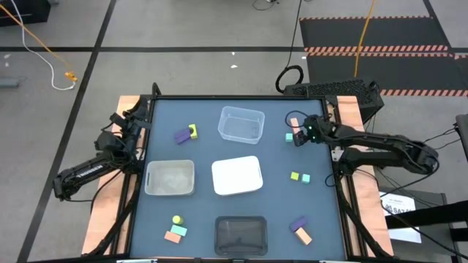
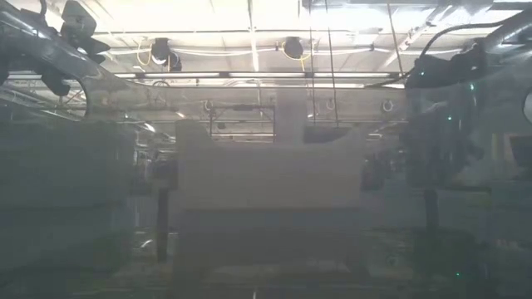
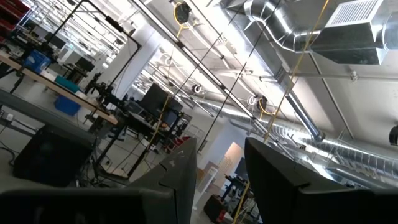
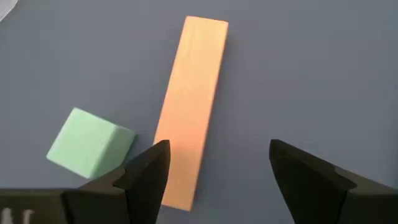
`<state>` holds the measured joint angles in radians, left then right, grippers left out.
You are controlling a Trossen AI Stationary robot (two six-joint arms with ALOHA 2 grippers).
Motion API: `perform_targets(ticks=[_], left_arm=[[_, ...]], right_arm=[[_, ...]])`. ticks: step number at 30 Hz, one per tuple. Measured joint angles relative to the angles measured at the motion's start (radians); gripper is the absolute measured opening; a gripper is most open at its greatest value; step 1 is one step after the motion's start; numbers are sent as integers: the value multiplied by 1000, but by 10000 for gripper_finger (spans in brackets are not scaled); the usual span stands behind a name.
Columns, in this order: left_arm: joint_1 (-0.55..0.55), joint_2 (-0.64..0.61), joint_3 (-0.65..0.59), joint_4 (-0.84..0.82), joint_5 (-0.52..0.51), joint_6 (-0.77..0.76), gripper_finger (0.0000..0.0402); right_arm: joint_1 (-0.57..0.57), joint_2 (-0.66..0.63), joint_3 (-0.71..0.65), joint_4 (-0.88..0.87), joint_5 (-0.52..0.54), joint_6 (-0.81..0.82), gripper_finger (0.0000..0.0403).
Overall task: Sort & place blocks by color
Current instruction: Put the top light brown block into the transparent bin
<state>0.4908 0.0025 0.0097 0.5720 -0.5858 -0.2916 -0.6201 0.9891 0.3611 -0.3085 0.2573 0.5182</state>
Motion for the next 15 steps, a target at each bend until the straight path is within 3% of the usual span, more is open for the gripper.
perform_targets(ticks=[9,15], left_arm=[[0,0,0,0,0,0,136],[0,0,0,0,0,0,136]], right_arm=[[24,66,1,122,-19,-6,278],[58,155,1,134,57,-7,275]])
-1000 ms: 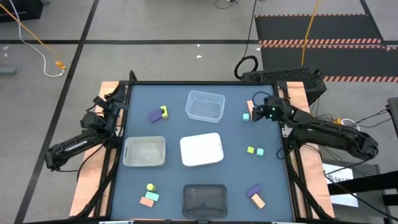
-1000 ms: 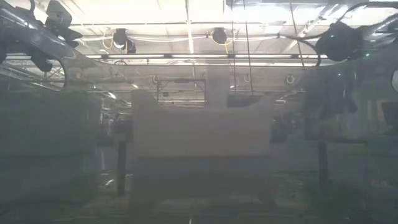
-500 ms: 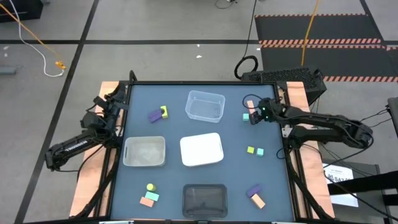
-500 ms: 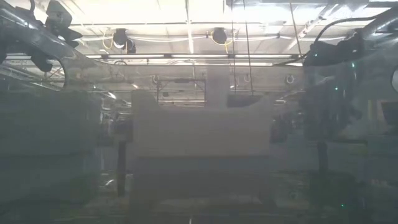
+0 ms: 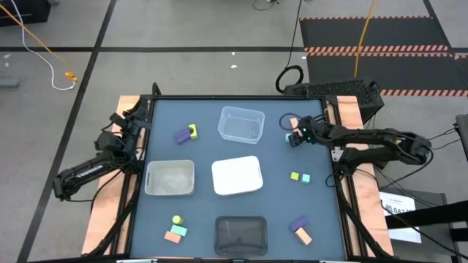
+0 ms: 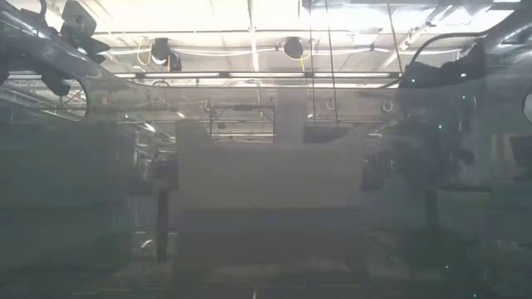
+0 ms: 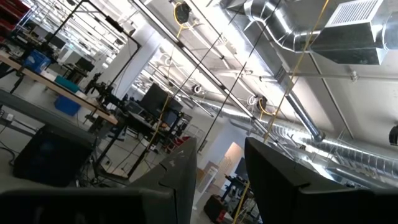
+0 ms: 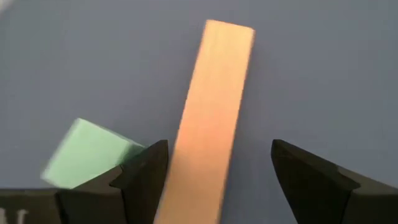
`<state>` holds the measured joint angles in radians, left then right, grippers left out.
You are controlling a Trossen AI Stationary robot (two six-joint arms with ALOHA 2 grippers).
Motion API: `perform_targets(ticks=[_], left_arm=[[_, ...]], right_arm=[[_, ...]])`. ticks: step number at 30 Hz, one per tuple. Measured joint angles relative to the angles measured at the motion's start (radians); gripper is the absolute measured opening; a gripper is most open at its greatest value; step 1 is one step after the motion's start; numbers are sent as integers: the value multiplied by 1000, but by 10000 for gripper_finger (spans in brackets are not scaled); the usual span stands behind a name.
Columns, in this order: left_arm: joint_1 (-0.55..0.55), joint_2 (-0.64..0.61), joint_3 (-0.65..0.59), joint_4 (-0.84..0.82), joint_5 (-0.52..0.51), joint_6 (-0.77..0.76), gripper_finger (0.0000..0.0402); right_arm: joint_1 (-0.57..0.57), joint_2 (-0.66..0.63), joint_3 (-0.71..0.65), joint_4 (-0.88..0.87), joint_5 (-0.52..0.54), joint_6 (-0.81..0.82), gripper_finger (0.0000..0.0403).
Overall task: Sort & place blocks by color
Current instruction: Put the top light brown block into the transparent bin
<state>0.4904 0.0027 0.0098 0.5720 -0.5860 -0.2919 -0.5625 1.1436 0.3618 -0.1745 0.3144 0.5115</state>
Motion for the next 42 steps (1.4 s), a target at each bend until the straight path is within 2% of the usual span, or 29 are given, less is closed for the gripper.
perform_targets(ticks=[4,7,10,14,15,20,22,27,30,33,36,42], left_arm=[[0,0,0,0,0,0,136],[0,0,0,0,0,0,136],[0,0,0,0,0,0,136],[0,0,0,0,0,0,136],[0,0,0,0,0,0,136],[0,0,0,0,0,0,136],[0,0,0,0,0,0,136],[0,0,0,0,0,0,136],[0,0,0,0,0,0,136],[0,0,0,0,0,0,136],[0,0,0,-1,0,0,136],[0,0,0,0,0,0,136]], right_arm=[[11,54,0,47,0,1,271],[15,82,2,74,4,8,249],[15,97,2,99,4,24,204],[14,99,2,104,6,27,120],[13,96,2,103,7,26,111],[-4,58,-2,104,-5,27,111],[-8,32,-3,159,-5,27,111],[-3,-36,-3,424,-18,-10,111],[16,-45,-2,661,-93,-27,111],[55,-33,-1,876,-163,-31,111],[114,-5,0,999,-162,-47,111],[202,109,71,1024,-156,-97,111]])
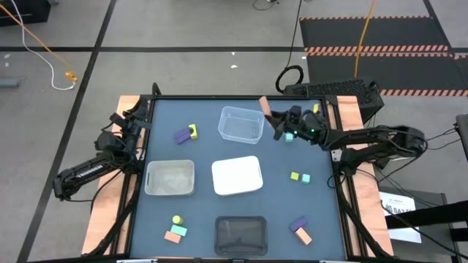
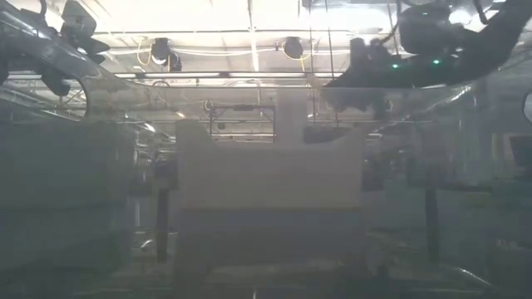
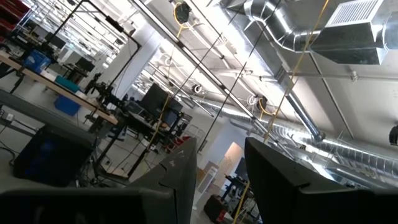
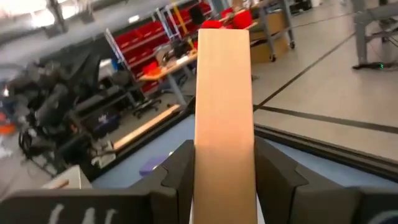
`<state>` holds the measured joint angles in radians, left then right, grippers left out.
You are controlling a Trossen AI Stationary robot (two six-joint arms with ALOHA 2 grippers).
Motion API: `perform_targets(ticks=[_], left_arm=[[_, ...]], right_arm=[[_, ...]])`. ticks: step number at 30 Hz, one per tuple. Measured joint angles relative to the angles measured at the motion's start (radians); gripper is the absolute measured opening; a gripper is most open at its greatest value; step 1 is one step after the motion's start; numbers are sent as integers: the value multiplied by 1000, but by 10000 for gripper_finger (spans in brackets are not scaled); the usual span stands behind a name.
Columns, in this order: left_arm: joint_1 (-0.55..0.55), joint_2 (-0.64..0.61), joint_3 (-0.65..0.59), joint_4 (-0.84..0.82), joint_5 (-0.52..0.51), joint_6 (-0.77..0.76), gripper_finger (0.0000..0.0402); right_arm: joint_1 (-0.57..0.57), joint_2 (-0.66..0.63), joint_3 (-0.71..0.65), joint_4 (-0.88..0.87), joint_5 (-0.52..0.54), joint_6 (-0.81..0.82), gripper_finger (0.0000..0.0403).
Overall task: Sort & place blocks by color
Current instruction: Put the top light brown block into the transparent bin, then put the top blue block into the white bin
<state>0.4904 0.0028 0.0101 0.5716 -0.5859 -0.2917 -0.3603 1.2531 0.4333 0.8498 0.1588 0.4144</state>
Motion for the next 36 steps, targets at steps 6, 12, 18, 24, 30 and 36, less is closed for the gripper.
perform_targets(ticks=[6,12,18,24,30,36], left_arm=[[0,0,0,0,0,0,136],[0,0,0,0,0,0,136],[0,0,0,0,0,0,136],[0,0,0,0,0,0,136],[0,0,0,0,0,0,136],[0,0,0,0,0,0,136]], right_arm=[[29,150,133,-63,-3,-75,111],[20,259,219,-137,3,-101,111],[20,354,257,-136,4,-117,111],[20,403,262,-131,23,-117,115],[20,409,262,-126,23,-147,214],[20,367,262,-171,23,-193,272]])
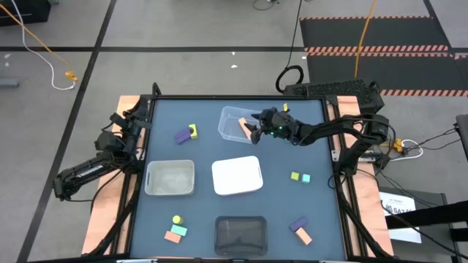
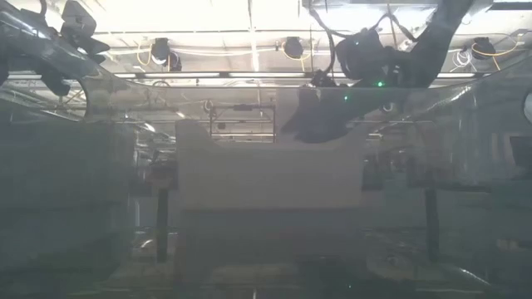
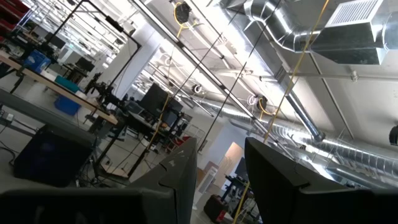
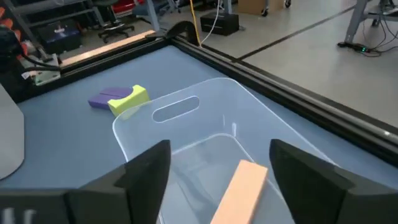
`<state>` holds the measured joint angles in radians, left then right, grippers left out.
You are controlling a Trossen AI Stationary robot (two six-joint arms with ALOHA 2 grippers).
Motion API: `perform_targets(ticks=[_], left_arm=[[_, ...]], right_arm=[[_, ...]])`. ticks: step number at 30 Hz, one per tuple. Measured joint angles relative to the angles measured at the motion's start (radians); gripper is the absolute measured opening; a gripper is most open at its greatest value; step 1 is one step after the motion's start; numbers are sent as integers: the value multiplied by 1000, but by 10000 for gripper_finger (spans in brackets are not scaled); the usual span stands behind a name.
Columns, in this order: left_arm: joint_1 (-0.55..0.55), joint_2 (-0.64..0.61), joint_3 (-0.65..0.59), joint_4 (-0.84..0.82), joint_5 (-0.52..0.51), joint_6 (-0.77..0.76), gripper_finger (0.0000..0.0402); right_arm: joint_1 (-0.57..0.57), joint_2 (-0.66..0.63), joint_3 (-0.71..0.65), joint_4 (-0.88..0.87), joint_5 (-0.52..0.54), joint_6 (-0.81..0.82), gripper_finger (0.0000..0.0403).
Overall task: Sort & place blocks by color
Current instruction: Put the top blue block into the white bin
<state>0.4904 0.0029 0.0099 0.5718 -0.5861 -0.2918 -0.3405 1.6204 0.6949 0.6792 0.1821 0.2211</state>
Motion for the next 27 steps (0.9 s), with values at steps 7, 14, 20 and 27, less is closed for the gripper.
perform_targets(ticks=[7,14,20,27], left_arm=[[0,0,0,0,0,0,136],[0,0,0,0,0,0,136],[0,0,0,0,0,0,136],[0,0,0,-1,0,0,136]], right_arm=[[0,-183,0,-394,34,48,273],[2,-322,0,-824,207,328,265],[2,-307,0,-1043,215,575,265],[18,-228,-1,-1120,234,732,265]])
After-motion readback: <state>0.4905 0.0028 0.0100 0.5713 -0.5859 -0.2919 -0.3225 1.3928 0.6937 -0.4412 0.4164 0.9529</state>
